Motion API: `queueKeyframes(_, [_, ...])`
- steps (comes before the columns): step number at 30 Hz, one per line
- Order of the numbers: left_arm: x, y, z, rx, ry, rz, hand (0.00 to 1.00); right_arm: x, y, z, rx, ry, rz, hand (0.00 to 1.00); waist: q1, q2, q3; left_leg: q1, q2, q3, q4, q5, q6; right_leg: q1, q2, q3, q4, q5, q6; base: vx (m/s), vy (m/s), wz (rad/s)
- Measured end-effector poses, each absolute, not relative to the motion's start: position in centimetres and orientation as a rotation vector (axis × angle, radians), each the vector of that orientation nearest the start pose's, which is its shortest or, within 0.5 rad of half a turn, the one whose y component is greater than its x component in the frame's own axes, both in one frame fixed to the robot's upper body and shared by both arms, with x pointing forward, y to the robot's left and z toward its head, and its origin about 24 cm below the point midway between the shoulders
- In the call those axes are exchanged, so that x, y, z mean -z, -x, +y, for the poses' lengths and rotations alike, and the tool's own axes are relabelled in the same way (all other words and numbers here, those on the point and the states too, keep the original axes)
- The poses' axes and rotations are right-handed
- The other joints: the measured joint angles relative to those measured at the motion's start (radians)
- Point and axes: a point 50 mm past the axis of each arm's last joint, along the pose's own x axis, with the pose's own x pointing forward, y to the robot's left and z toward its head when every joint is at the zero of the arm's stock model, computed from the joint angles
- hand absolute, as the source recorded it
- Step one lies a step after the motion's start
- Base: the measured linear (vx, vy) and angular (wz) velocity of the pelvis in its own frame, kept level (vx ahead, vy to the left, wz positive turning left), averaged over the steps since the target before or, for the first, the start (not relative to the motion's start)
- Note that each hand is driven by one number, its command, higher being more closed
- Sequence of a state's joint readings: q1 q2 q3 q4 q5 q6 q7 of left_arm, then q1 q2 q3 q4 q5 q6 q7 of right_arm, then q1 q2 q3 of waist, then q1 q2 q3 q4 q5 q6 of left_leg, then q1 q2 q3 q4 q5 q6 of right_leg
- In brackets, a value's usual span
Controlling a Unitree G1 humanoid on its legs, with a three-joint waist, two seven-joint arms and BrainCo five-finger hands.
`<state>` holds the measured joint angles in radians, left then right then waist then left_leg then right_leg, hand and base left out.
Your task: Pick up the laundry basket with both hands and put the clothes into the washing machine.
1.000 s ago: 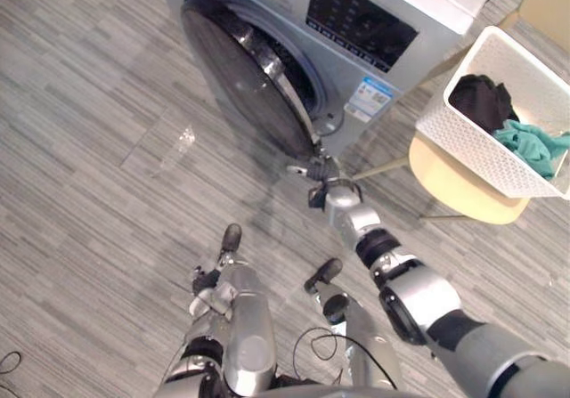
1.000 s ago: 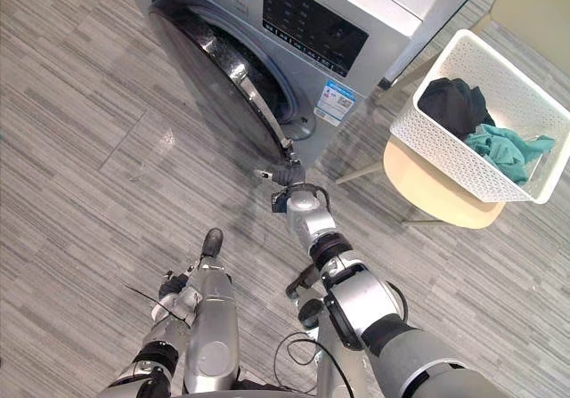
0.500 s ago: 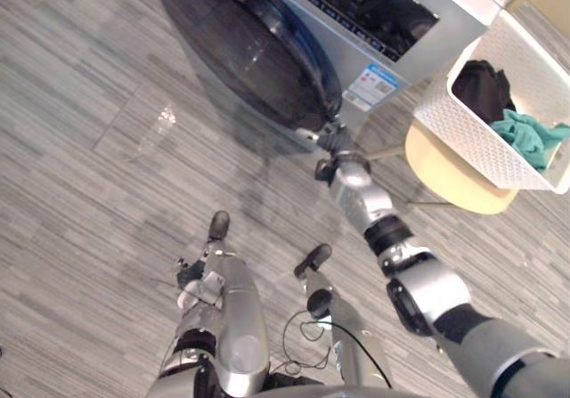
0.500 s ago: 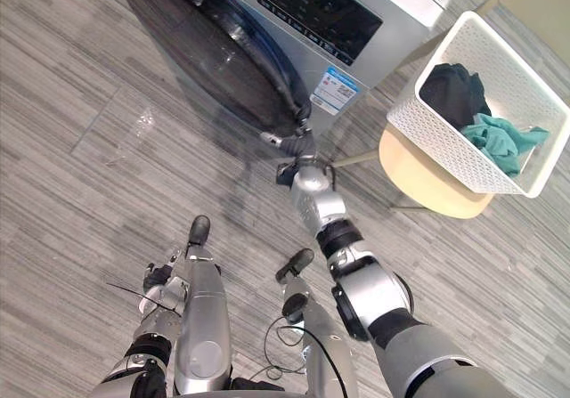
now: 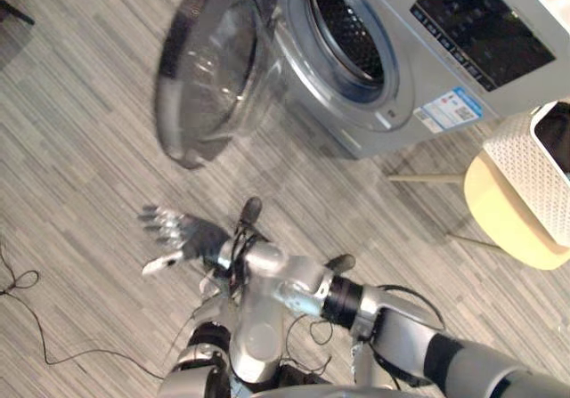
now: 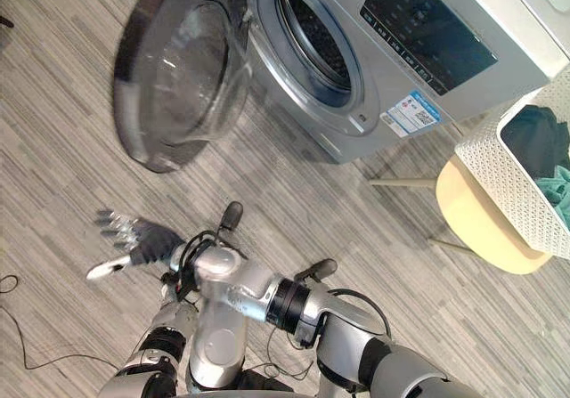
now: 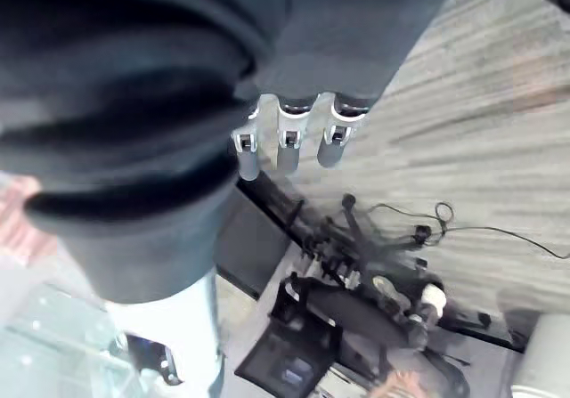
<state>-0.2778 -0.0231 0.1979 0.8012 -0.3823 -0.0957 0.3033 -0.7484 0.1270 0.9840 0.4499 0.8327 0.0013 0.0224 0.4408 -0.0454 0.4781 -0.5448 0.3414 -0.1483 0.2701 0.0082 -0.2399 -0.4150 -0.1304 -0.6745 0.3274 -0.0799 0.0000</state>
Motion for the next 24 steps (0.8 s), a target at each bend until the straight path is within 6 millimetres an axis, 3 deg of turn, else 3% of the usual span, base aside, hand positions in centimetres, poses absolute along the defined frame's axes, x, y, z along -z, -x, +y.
queueKeyframes(3, [5.7,-27.1,16.7,-0.405,0.291,0.461,0.0,-9.9,-24.2,11.1,-1.126,-0.237,0.141,0.0,-0.022,-0.002,0.001,0.0,-0.006,0.01,0.022,-0.005,0.006,0.006,-0.009,0.004,0.002,-0.001,0.001,-0.02,0.066,0.01])
queueKeyframes(5, [5.1,-27.8,15.6,-0.317,0.227,0.442,0.0,-9.0,-25.5,10.3,-1.063,-0.199,0.159,0.0,-0.032,-0.002,0.001,0.001,-0.007,0.013,0.024,-0.005,0.007,0.002,-0.009,0.012,0.005,0.0,0.001,-0.05,0.033,-0.09])
queueKeyframes(9, [3.6,-29.3,13.2,-0.117,0.1,0.384,0.0,-6.2,-30.2,6.2,-0.802,-0.123,0.251,0.0,-0.057,-0.002,0.001,0.005,-0.01,0.018,0.029,-0.005,0.008,-0.01,-0.009,0.034,0.008,0.01,0.004,-0.08,0.021,-0.1])
queueKeyframes(10, [3.1,-29.8,12.9,-0.082,0.07,0.365,0.0,-5.7,-31.3,4.9,-0.75,-0.086,0.265,0.0,-0.075,-0.002,0.001,0.005,-0.01,0.021,0.029,-0.006,0.011,-0.012,-0.007,0.04,0.001,0.018,0.002,-0.1,0.019,-0.16])
queueKeyframes(14, [-0.1,-33.5,12.6,0.004,-0.083,0.292,0.0,-5.4,-33.3,1.5,-0.637,-0.013,0.244,0.0,-0.132,-0.007,0.001,0.009,-0.01,0.05,0.021,-0.006,0.014,-0.024,0.014,0.081,-0.058,0.073,0.0,-0.06,0.018,-0.28])
queueKeyframes(17, [-3.7,-36.9,15.3,-0.021,-0.221,0.257,0.0,-6.1,-34.4,-0.1,-0.568,-0.036,0.208,0.0,-0.204,-0.032,0.012,0.004,-0.007,0.082,0.029,-0.004,0.011,-0.03,0.044,0.119,-0.128,0.135,-0.01,-0.04,0.019,-0.47])
queueKeyframes(19, [-9.2,-39.5,20.4,-0.117,-0.342,0.175,0.0,-5.4,-34.5,-1.1,-0.538,-0.027,0.229,0.0,-0.261,-0.09,0.02,-0.027,0.004,0.108,0.065,-0.013,0.019,-0.05,0.061,0.15,-0.174,0.177,-0.006,-0.03,0.017,-0.46])
queueKeyframes(20, [-10.8,-39.9,21.6,-0.137,-0.37,0.146,0.0,-5.0,-34.5,-1.7,-0.521,-0.032,0.241,0.0,-0.271,-0.104,0.02,-0.043,0.01,0.112,0.082,-0.022,0.019,-0.057,0.067,0.156,-0.19,0.194,-0.01,-0.02,0.049,-0.52])
queueKeyframes(21, [-14.2,-40.5,23.6,-0.179,-0.415,0.081,0.0,-4.0,-34.4,-3.5,-0.464,-0.063,0.267,0.0,-0.287,-0.117,0.022,-0.09,0.032,0.109,0.142,-0.048,0.018,-0.066,0.092,0.164,-0.222,0.221,-0.007,0.0,0.08,-0.59])
queueKeyframes(22, [-17.0,-40.8,25.0,-0.195,-0.467,0.038,0.0,-3.3,-34.1,-5.0,-0.413,-0.119,0.285,0.0,-0.291,-0.119,0.021,-0.14,0.061,0.105,0.211,-0.082,0.016,-0.083,0.118,0.174,-0.236,0.236,0.003,0.0,0.073,-0.63])
queueKeyframes(23, [-18.2,-40.7,25.9,-0.205,-0.494,0.025,0.0,-3.0,-33.9,-5.8,-0.386,-0.145,0.289,0.0,-0.292,-0.12,0.021,-0.163,0.076,0.102,0.241,-0.097,0.017,-0.09,0.132,0.181,-0.245,0.243,0.01,0.0,0.103,-0.66])
queueKeyframes(24, [-20.6,-40.4,27.9,-0.224,-0.558,0.011,0.0,-2.4,-33.3,-7.7,-0.326,-0.205,0.283,0.0,-0.302,-0.121,0.02,-0.212,0.1,0.095,0.293,-0.122,0.018,-0.107,0.155,0.186,-0.266,0.26,0.017,0.01,0.067,-0.49])
